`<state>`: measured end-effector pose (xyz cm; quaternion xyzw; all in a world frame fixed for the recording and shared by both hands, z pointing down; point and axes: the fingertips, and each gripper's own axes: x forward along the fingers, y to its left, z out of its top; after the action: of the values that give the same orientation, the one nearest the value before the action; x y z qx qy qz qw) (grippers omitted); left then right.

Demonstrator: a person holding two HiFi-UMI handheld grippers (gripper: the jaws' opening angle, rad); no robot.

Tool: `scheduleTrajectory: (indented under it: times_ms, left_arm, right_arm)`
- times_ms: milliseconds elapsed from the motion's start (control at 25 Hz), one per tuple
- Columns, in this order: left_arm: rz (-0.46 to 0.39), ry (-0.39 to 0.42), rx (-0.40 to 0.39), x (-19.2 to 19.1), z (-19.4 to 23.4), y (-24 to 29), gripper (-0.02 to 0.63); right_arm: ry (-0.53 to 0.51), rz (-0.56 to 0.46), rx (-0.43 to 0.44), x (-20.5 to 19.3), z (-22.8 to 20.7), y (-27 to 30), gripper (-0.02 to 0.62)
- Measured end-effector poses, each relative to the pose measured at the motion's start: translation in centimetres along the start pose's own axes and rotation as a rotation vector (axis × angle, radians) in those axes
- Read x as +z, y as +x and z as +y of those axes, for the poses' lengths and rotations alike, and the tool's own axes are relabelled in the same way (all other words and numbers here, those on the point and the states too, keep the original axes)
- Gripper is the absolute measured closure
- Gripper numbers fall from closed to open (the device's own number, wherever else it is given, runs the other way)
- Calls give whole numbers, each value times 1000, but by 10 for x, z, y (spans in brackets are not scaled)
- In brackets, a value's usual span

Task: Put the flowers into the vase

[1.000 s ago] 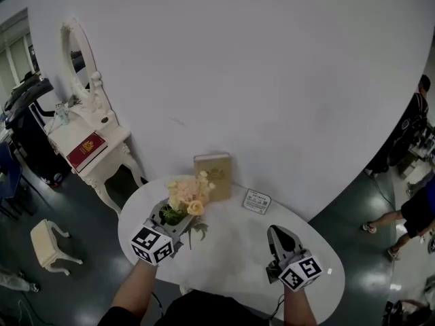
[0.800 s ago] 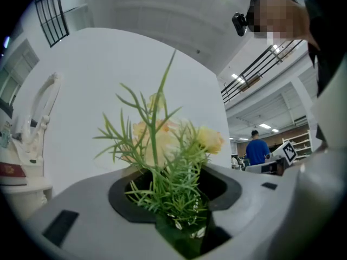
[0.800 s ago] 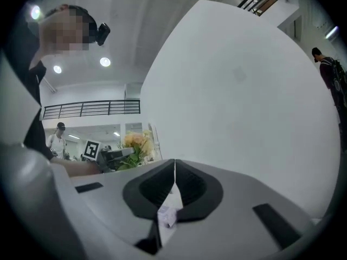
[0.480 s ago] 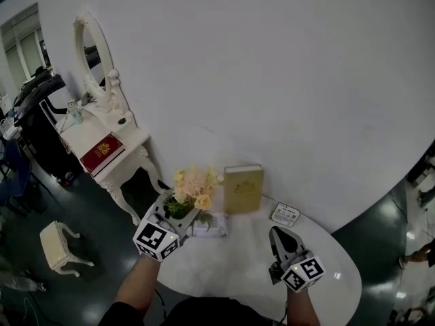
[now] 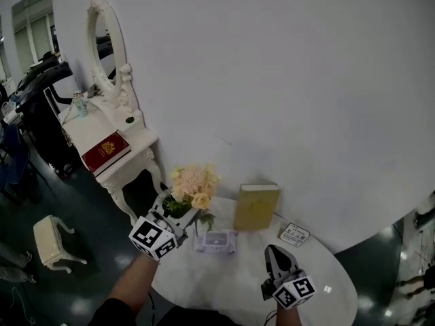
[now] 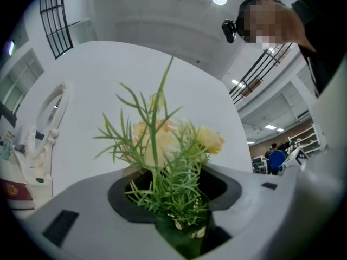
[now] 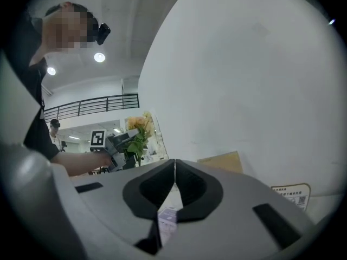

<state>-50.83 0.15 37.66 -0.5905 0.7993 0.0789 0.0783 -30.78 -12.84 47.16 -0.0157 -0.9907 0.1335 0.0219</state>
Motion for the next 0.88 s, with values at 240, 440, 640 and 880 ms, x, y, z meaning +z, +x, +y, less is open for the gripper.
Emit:
scheduleTrajectory:
  times_ms: [240,440,640,880]
  left_arm:
    - [9,45,4,-8,16,29,385]
    - [26,33,17,-20,27,53,385]
    - [41,11,38,-28,36,78,385]
    - [56,22,67,-51,48,94,385]
  right_arm:
    - [19,27,-55,-11,-24,-7,571]
    - [37,48,-78,-15,-48,-1,571]
    - [54,51,-64,-14,-69,14,571]
    - [83,85,-34,-27,-88,34,571]
